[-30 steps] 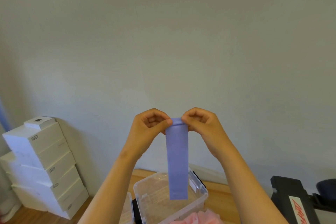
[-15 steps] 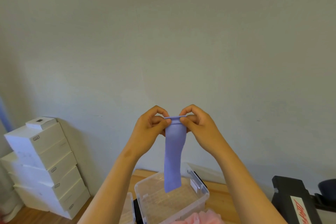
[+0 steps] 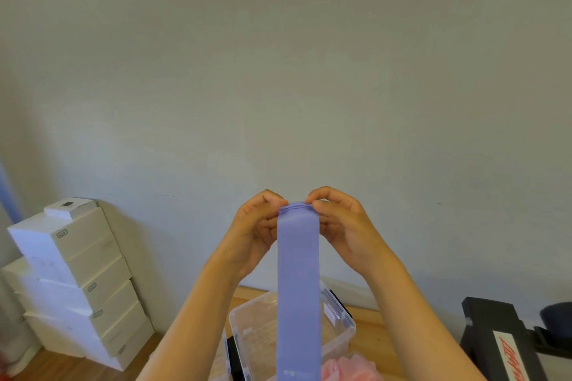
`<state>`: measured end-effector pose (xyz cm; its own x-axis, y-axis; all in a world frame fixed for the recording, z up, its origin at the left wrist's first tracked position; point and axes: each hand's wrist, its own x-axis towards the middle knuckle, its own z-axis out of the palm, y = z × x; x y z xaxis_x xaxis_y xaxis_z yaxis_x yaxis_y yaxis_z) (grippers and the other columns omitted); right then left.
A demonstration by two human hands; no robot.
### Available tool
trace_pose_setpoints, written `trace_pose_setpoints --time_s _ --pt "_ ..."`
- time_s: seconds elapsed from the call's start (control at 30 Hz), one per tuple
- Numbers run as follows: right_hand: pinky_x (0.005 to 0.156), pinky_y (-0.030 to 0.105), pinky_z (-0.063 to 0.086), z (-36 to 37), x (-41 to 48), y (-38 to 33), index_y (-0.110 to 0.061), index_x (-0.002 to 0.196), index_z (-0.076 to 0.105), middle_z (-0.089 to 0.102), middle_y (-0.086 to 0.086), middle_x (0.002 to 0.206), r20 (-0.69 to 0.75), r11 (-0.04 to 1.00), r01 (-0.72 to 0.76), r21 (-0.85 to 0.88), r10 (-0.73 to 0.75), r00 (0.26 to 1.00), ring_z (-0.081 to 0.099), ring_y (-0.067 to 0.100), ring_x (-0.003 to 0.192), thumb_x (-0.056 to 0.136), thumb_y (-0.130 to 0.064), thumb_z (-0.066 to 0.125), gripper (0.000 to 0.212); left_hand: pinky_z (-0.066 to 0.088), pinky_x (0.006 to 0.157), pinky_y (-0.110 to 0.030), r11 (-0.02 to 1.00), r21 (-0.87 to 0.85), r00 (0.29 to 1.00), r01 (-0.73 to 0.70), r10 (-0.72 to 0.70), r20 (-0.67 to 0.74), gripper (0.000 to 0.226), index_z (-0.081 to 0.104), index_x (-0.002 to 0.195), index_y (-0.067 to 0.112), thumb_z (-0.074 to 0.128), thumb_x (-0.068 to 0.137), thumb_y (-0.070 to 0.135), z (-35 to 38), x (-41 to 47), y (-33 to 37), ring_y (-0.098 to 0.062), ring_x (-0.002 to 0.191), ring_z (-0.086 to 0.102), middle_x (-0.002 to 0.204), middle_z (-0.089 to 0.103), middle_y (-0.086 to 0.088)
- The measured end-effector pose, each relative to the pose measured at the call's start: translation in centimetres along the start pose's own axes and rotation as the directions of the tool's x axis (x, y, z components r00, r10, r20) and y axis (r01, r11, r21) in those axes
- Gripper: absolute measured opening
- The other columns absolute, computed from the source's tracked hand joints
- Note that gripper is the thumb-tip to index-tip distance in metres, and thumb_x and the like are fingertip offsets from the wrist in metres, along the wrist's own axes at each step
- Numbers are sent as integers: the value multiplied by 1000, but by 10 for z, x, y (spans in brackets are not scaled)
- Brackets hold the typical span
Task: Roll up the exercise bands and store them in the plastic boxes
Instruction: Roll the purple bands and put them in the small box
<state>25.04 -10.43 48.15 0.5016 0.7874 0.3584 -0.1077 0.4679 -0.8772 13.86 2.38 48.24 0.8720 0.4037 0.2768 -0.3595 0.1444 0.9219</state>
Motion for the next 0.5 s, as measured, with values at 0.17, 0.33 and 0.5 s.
trace_pose_setpoints --time_s 0.17,0.33,0.5 --pt "70 28 53 -5 1 4 -13 82 63 67 17 73 -87 907 18 -421 -60 994 64 20 75 87 1 60 15 56 69 -29 868 485 981 -107 172 -91 17 68 84 15 69 85 -2 -2 1 1 -25 74 70 75 72 -13" --pt "70 19 50 -4 1 4 -14 86 68 71 1 81 -104 815 72 -575 -161 982 67 9 79 86 0 61 16 52 70 -20 738 647 955 -189 292 -54 18 69 88 20 68 86 1 0 3 -3 -14 79 70 82 72 2" --pt "66 29 53 -2 -2 3 -17 84 67 68 0 70 -79 792 108 -600 -193 978 65 16 71 88 -1 61 17 51 68 -35 759 619 964 -202 266 -12 21 62 89 23 56 95 4 0 2 -8 -38 79 63 80 69 -16"
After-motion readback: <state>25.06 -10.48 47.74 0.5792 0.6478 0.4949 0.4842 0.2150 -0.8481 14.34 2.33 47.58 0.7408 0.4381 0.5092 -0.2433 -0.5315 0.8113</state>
